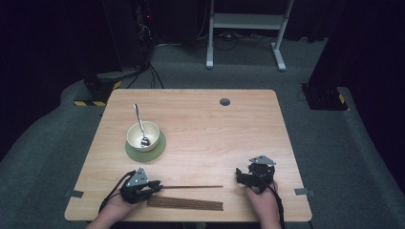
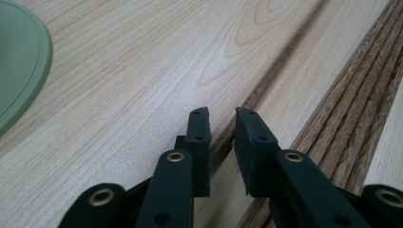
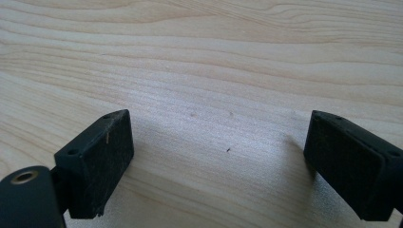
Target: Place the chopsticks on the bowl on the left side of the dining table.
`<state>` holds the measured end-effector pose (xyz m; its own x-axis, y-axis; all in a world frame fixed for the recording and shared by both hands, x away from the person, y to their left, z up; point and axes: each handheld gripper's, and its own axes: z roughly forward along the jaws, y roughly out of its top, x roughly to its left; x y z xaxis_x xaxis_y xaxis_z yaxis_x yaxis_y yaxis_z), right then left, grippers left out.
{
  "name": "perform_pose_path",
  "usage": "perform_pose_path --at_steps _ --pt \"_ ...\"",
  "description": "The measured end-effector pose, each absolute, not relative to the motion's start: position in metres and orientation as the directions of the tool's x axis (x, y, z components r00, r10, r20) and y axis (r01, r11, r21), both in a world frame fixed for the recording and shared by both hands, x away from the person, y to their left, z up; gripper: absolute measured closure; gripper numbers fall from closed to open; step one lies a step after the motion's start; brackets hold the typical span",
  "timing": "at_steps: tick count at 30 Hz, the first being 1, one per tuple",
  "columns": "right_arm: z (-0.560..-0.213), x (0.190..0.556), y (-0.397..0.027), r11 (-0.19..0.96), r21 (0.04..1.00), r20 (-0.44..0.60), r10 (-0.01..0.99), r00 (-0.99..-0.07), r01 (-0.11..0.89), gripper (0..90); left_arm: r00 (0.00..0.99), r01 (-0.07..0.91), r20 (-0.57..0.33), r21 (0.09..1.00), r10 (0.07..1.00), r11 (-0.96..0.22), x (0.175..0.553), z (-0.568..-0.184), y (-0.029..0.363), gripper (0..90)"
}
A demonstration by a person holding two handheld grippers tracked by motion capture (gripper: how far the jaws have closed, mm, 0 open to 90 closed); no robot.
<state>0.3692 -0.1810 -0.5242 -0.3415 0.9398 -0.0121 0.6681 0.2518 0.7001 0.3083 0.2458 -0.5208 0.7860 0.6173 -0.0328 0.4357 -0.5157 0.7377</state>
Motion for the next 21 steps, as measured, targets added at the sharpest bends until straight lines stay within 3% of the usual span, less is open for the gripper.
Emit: perform_pose_path --at_steps 8,13,21 --pt "-0.5242 0.3689 -0.1809 0.257 0.7 -0.011 0.937 -0.349 0.666 9.0 0.773 0.453 -0.05 0.741 0.632 -0.496 0.3115 -0.5214 0.2504 79.4" --pt "-0.5242 0.3686 -0.1804 0.263 0.7 -0.01 0.933 -0.359 0.664 9.0 0.774 0.438 -0.042 0.756 0.631 -0.486 0.3137 -0.5235 0.2486 72.7" --pt "-0.5243 0.3672 -0.1804 0.264 0.701 -0.011 0.933 -0.36 0.663 9.0 0.79 0.397 0.001 0.761 0.613 -0.513 0.3159 -0.5244 0.2414 77.1"
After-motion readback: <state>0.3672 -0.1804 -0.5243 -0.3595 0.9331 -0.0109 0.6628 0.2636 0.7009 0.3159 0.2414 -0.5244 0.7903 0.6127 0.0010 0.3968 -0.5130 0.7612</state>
